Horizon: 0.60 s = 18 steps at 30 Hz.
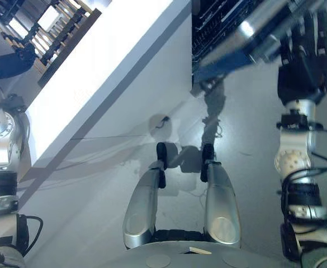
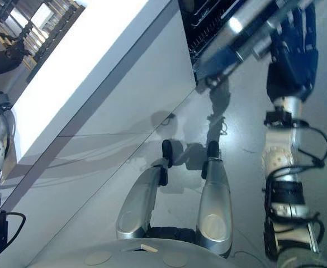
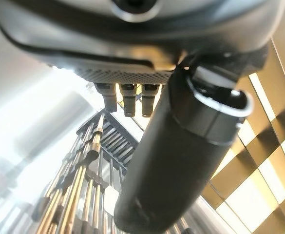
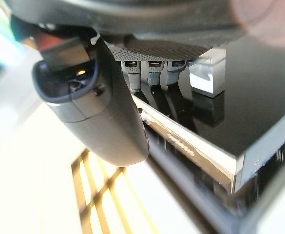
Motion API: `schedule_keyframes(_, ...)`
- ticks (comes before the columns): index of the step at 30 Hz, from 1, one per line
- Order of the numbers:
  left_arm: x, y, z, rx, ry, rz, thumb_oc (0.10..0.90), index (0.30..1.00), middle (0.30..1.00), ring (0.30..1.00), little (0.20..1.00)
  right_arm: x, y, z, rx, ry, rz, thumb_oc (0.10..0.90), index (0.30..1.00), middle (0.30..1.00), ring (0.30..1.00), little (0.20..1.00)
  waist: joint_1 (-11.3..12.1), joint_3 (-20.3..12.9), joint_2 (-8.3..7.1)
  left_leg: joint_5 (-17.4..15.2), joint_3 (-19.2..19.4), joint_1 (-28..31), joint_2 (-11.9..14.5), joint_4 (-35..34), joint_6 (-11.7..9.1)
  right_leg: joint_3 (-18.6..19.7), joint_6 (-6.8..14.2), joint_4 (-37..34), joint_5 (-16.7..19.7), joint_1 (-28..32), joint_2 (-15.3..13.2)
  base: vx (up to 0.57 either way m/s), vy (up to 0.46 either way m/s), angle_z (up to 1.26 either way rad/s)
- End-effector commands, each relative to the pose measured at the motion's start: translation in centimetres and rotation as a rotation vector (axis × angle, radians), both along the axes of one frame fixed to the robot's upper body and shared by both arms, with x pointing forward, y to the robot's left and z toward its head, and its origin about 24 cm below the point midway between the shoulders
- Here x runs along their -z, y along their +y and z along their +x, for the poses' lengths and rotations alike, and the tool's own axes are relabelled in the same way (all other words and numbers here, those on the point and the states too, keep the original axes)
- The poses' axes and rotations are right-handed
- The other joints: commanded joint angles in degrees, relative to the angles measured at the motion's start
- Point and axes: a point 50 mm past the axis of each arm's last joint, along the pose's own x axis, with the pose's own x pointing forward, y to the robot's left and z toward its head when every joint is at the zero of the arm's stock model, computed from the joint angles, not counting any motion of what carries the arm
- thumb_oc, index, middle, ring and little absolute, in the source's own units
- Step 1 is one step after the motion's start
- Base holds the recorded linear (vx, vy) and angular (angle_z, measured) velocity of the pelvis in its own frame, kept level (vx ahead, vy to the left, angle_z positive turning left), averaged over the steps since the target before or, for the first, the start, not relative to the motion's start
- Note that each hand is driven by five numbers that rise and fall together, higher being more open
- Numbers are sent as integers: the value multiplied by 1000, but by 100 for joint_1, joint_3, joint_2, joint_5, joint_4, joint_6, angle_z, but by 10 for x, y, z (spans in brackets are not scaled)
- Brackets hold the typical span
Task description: Pick up plates and place into dishwasher.
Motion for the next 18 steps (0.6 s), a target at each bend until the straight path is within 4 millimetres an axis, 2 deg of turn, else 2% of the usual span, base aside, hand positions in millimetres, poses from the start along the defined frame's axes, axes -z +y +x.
schedule_keyframes(1,-28,-29,-15,164,-124,150,800,900,900,900,900,-80,124,-7,-480,-362,-407,800,900,900,900,900,789,-51,-430,-848,287,146,-799,575,631,-117,129,-477,90,518,188,76,56,17)
schedule_keyframes(7,-20,-28,-14,172,-89,150,800,900,900,900,900,-72,120,-3,-437,-311,-365,800,900,900,900,900,835,-238,-488,-837,243,445,-822,364,682,-120,227,-712,189,808,144,94,57,29)
schedule_keyframes(11,-16,-26,-17,178,-71,152,800,900,900,900,900,-64,110,0,-370,-272,-320,800,900,900,900,900,853,-350,-521,-842,241,671,-823,199,691,-116,322,-906,270,1023,92,92,44,3)
schedule_keyframes(13,-15,-25,-18,177,-67,160,800,900,900,900,900,-60,101,2,-287,-250,-271,800,900,900,900,900,837,-406,-542,-847,251,787,-820,108,698,-101,369,-1001,310,1123,72,85,37,3)
schedule_keyframes(18,-8,-28,-23,181,-67,164,800,900,900,900,900,-48,68,-5,93,-254,-254,800,900,900,900,900,740,-600,-602,-860,259,1118,-825,-138,694,-77,480,-1317,423,1435,41,70,39,12)
